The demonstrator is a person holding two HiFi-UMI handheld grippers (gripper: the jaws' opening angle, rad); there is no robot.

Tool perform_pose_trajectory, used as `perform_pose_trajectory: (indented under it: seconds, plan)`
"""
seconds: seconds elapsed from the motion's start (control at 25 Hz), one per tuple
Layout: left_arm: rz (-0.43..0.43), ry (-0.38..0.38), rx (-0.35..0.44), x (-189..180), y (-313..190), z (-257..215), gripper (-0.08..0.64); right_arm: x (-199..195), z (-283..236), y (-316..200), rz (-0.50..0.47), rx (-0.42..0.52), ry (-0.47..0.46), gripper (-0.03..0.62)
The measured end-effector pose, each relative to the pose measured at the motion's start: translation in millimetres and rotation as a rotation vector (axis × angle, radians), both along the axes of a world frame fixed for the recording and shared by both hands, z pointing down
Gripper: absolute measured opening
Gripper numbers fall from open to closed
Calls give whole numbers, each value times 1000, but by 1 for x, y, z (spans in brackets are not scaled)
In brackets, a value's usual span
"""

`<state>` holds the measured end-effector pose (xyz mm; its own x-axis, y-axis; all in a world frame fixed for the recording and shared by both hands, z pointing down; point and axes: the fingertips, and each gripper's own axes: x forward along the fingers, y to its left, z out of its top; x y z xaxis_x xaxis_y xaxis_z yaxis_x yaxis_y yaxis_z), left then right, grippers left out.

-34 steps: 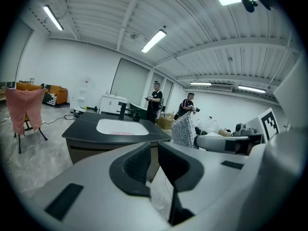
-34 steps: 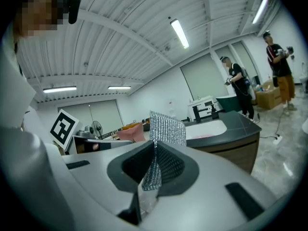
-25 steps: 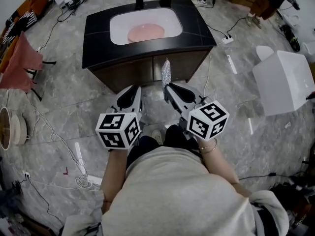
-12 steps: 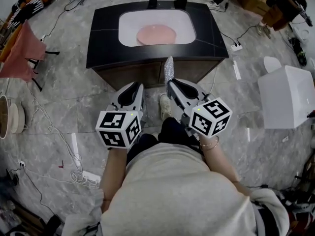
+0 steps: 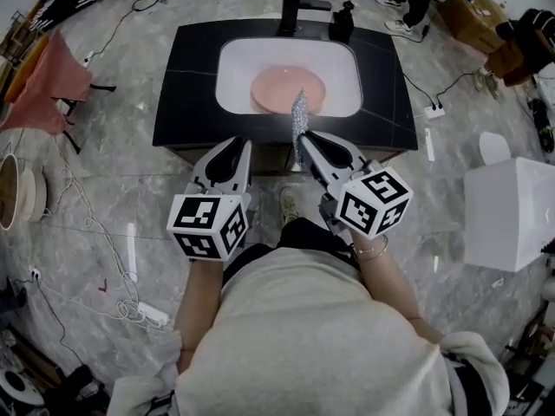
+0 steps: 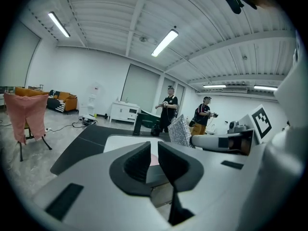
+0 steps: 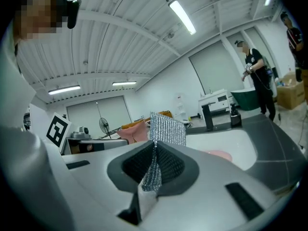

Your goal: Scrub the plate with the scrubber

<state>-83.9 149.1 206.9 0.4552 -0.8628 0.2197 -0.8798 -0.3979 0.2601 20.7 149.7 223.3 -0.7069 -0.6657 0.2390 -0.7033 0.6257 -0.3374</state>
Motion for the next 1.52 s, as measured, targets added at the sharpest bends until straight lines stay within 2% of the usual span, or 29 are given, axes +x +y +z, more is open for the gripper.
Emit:
perform_pose_trajectory:
  seconds: [0.24, 0.6, 0.96, 1.52]
  plan:
    - [-49, 2, -3, 15, -62, -1, 34, 20, -2, -64, -28, 3, -7, 34]
    - [-54, -1, -8, 48, -129, 1, 34, 52, 1, -130, -52, 1, -18, 34]
    - [-63, -14, -46, 59, -153, 10, 32, 63, 13, -155, -60, -37, -37, 34]
    - [-47, -53, -86, 50, -175, 23, 32, 55, 29, -178, -64, -100, -36, 34]
